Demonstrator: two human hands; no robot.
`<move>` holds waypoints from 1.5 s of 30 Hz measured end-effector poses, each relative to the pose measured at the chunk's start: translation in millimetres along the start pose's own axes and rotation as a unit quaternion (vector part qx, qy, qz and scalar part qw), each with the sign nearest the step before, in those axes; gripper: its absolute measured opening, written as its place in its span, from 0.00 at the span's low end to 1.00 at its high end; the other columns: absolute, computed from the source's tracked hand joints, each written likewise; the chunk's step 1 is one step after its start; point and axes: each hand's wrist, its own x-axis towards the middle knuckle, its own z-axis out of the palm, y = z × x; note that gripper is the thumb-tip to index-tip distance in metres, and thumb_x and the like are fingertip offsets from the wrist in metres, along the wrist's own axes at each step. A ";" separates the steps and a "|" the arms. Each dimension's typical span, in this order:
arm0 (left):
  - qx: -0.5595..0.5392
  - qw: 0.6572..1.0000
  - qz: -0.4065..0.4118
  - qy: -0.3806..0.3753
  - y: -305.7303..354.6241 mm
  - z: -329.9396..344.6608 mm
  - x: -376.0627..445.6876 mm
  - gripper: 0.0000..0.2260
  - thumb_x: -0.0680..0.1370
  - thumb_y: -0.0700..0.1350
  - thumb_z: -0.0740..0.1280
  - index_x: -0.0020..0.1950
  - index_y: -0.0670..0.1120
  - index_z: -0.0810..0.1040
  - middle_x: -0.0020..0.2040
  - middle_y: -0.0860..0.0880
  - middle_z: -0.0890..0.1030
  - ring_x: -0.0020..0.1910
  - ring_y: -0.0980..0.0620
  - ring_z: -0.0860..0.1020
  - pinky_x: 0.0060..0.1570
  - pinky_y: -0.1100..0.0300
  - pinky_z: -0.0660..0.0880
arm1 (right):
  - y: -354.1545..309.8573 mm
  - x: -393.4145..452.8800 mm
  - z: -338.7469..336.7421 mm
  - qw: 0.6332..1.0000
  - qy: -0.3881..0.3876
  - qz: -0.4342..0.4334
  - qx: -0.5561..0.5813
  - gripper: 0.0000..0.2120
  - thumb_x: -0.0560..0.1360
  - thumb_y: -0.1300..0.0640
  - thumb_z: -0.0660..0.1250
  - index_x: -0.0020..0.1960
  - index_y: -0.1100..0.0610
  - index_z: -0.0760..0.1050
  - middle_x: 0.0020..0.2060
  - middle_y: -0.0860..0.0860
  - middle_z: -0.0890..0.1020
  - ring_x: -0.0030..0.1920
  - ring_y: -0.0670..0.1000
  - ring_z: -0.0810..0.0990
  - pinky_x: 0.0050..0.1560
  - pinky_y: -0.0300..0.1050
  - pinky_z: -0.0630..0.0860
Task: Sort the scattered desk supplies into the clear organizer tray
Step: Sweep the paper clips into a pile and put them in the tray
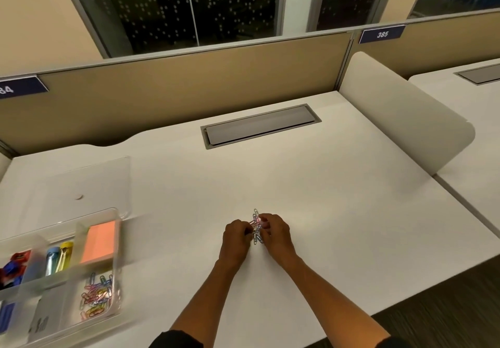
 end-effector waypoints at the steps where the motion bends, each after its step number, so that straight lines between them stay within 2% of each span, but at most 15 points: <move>1: -0.003 1.000 0.004 0.006 -0.7 -1.4 2.6 0.05 0.70 0.36 0.67 0.35 0.43 0.77 0.33 0.48 0.78 0.34 0.50 0.74 0.35 0.51 0.71 | -0.6 4.3 -3.4 1.000 -0.005 -0.015 -0.004 0.17 0.73 0.70 0.62 0.59 0.59 0.76 0.52 0.52 0.79 0.50 0.46 0.77 0.53 0.31 0.73; 4: -0.009 0.999 0.020 0.042 -9.8 -8.3 6.7 0.05 0.72 0.41 0.71 0.47 0.44 0.80 0.41 0.50 0.78 0.41 0.52 0.75 0.40 0.58 0.72 | 3.1 14.3 -16.6 0.997 -0.025 -0.067 -0.013 0.20 0.72 0.71 0.61 0.61 0.56 0.75 0.57 0.51 0.77 0.52 0.47 0.78 0.52 0.29 0.71; 8: 0.016 0.998 0.066 0.011 -21.9 -12.4 -0.4 0.30 0.66 0.57 0.75 0.64 0.46 0.74 0.56 0.50 0.71 0.54 0.54 0.70 0.51 0.63 0.70 | 11.2 23.1 -34.7 0.977 -0.137 -0.118 -0.112 0.28 0.72 0.60 0.66 0.72 0.57 0.64 0.71 0.52 0.66 0.71 0.50 0.64 0.70 0.37 0.60; 11: 0.059 0.996 0.067 -0.029 -19.4 -7.6 -9.6 0.42 0.61 0.68 0.71 0.69 0.46 0.69 0.61 0.48 0.68 0.58 0.52 0.67 0.55 0.61 0.69 | 9.0 27.9 -37.5 0.940 -0.245 -0.136 -0.196 0.35 0.75 0.57 0.64 0.77 0.58 0.53 0.77 0.51 0.53 0.76 0.50 0.52 0.74 0.41 0.53; 14: 0.063 0.996 0.058 -0.006 -12.3 1.1 -13.4 0.35 0.65 0.64 0.72 0.64 0.46 0.71 0.57 0.49 0.69 0.54 0.52 0.68 0.50 0.61 0.70 | 7.1 29.1 -31.0 0.914 -0.283 -0.159 -0.244 0.36 0.75 0.56 0.64 0.77 0.59 0.50 0.77 0.53 0.51 0.77 0.53 0.49 0.76 0.46 0.50; 17: 0.041 0.999 0.032 0.003 -5.9 3.6 -11.1 0.25 0.69 0.53 0.73 0.62 0.46 0.72 0.56 0.49 0.68 0.52 0.52 0.69 0.49 0.63 0.70 | 4.8 25.2 -28.7 0.912 -0.264 -0.190 -0.249 0.34 0.74 0.55 0.65 0.76 0.59 0.55 0.75 0.56 0.59 0.76 0.55 0.56 0.75 0.49 0.56; 21: 0.021 1.000 0.000 -0.008 -2.9 1.6 -4.4 0.12 0.71 0.47 0.72 0.52 0.47 0.75 0.49 0.52 0.68 0.46 0.53 0.70 0.43 0.63 0.71 | 6.8 17.3 -28.0 0.917 -0.232 -0.219 -0.238 0.26 0.75 0.55 0.62 0.72 0.52 0.63 0.67 0.51 0.70 0.67 0.53 0.68 0.63 0.45 0.71; 23: 0.017 1.000 -0.010 -0.011 -4.1 2.0 -2.1 0.06 0.72 0.45 0.70 0.45 0.45 0.75 0.45 0.53 0.68 0.43 0.54 0.71 0.38 0.66 0.69 | 4.8 12.9 -25.5 0.918 -0.210 -0.209 -0.263 0.18 0.77 0.53 0.58 0.67 0.47 0.67 0.62 0.46 0.72 0.63 0.50 0.69 0.55 0.41 0.71; 28: -0.068 0.993 -0.097 -0.014 -3.5 7.5 -1.8 0.07 0.75 0.44 0.64 0.41 0.41 0.72 0.40 0.52 0.71 0.35 0.57 0.68 0.36 0.71 0.67 | -13.6 -0.1 -19.7 0.914 -0.152 -0.209 -0.314 0.15 0.80 0.45 0.54 0.52 0.54 0.74 0.51 0.49 0.75 0.51 0.49 0.75 0.49 0.44 0.71; 31: -0.088 0.988 -0.126 -0.021 -1.4 10.4 -5.5 0.06 0.75 0.45 0.62 0.41 0.43 0.71 0.40 0.51 0.72 0.36 0.57 0.70 0.35 0.70 0.68 | -14.6 -8.3 -14.2 0.937 -0.146 -0.148 -0.281 0.11 0.80 0.53 0.56 0.52 0.58 0.73 0.51 0.53 0.75 0.50 0.52 0.75 0.51 0.49 0.73; 34: -0.007 0.998 -0.067 -0.021 -2.1 9.3 -10.7 0.08 0.77 0.44 0.61 0.39 0.43 0.72 0.39 0.51 0.71 0.37 0.56 0.69 0.33 0.68 0.66 | -16.2 -13.7 -9.5 0.947 -0.139 -0.106 -0.270 0.08 0.78 0.63 0.57 0.53 0.62 0.74 0.51 0.58 0.75 0.51 0.57 0.73 0.48 0.51 0.72; 37: 0.068 0.998 0.001 -0.012 -2.1 6.2 -16.1 0.10 0.76 0.42 0.61 0.35 0.42 0.71 0.38 0.49 0.71 0.38 0.53 0.69 0.35 0.60 0.66 | -16.3 -14.4 -5.8 0.939 -0.107 -0.136 -0.298 0.03 0.73 0.66 0.66 0.43 0.60 0.77 0.40 0.56 0.78 0.42 0.55 0.77 0.34 0.44 0.65; 39: 0.089 0.996 0.012 -0.010 -2.0 3.6 -19.4 0.09 0.75 0.39 0.61 0.34 0.42 0.72 0.36 0.48 0.72 0.38 0.51 0.71 0.36 0.53 0.69 | -15.5 -14.4 -3.8 0.945 -0.096 -0.126 -0.287 0.05 0.74 0.66 0.63 0.42 0.61 0.76 0.40 0.56 0.78 0.42 0.55 0.76 0.36 0.43 0.63; 42: 0.078 0.997 0.003 -0.008 -2.9 0.3 -22.7 0.07 0.73 0.38 0.63 0.34 0.40 0.74 0.35 0.45 0.74 0.37 0.48 0.72 0.36 0.52 0.68 | -17.2 -12.7 -6.6 0.946 -0.115 -0.095 -0.289 0.10 0.78 0.63 0.56 0.45 0.62 0.76 0.45 0.57 0.78 0.47 0.55 0.75 0.40 0.45 0.65; 45: 0.035 0.999 -0.008 0.000 -5.1 -4.6 -25.2 0.06 0.72 0.39 0.65 0.35 0.42 0.78 0.34 0.47 0.77 0.36 0.50 0.73 0.37 0.51 0.70 | -14.7 -8.6 -8.8 0.967 -0.100 -0.060 -0.227 0.08 0.76 0.63 0.62 0.46 0.61 0.81 0.45 0.56 0.81 0.47 0.54 0.78 0.45 0.46 0.73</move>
